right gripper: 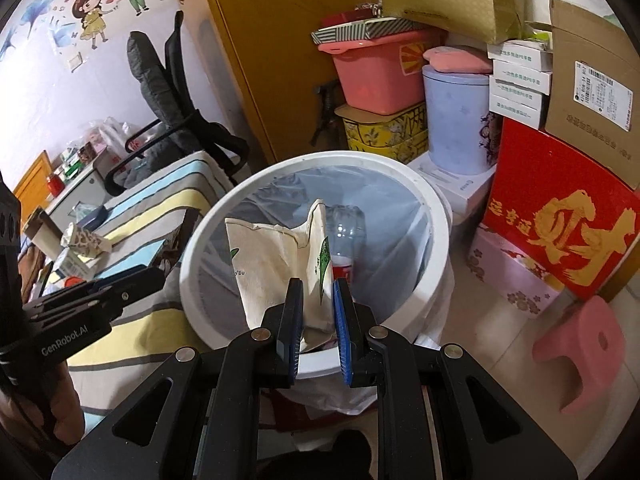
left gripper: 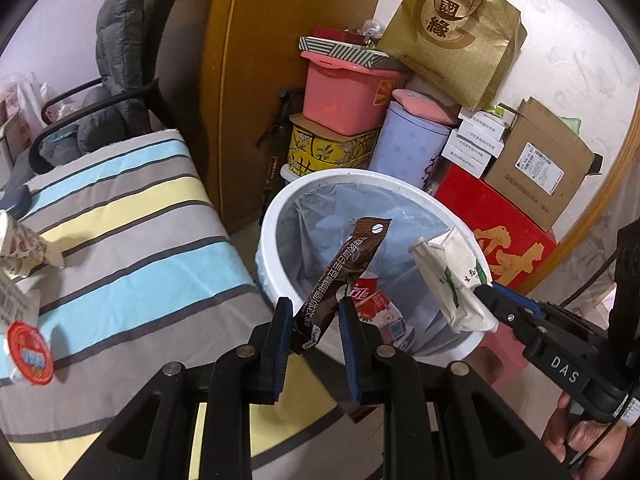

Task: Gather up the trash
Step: 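Carry the chocolate wrapper and cloth bag over the bin and open both grippers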

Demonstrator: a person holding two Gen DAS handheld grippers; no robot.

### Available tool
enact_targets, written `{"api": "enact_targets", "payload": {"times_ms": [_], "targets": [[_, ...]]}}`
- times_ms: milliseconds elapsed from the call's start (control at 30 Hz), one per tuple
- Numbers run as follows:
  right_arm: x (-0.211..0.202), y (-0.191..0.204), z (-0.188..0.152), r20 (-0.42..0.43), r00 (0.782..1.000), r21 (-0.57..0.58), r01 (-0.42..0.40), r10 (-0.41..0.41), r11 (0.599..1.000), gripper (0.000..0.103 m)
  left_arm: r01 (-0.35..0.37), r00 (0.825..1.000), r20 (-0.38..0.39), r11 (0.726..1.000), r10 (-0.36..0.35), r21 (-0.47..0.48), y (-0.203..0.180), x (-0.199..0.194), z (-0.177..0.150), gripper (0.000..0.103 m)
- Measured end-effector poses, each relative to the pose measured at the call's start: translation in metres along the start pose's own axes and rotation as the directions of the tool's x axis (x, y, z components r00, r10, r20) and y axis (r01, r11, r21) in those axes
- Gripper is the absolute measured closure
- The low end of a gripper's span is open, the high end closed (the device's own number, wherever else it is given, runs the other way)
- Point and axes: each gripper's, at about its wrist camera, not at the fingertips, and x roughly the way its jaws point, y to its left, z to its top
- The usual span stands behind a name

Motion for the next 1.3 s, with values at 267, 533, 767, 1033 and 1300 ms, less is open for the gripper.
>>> {"api": "enact_targets", "payload": {"times_ms": [267,533,767,1033,1300], "targets": [[0.008,-0.002,0.003,-0.027,1.000,-0.010,0.006,-0.006,1.000,0.085,0.030,1.000,-0.004,0.999,-0.030,-0.010,0.000,0.014,0.009,0.079],[0.007,-0.004,0.003,-0.018,1.000,-0.012,0.013,-0.013,1.000,0.084,0.048,0.999,0.017,0.999,-0.048,-0.003,-0.001,0.011,0.010,0.067],[0.000,-0.004,0.004,0.004,1.000,-0.002,0.012,-0.012,1.000,0.083,0.049,0.998,0.029,0.999,-0.048,-0.004,0.001,0.000,0.009,0.064],[-0.014,0.008,0.002,0.028,0.999,-0.021,-0.018,0.018,1.000,0.064,0.037,0.998,0.051,0.999,-0.035,-0.028,0.009,-0.028,-0.002,0.064],[-0.031,0.030,-0.004,0.038,0.997,-0.074,-0.063,0.066,0.995,0.063,0.014,0.997,0.076,0.998,-0.009,-0.059,0.020,-0.062,-0.022,0.064]]}}
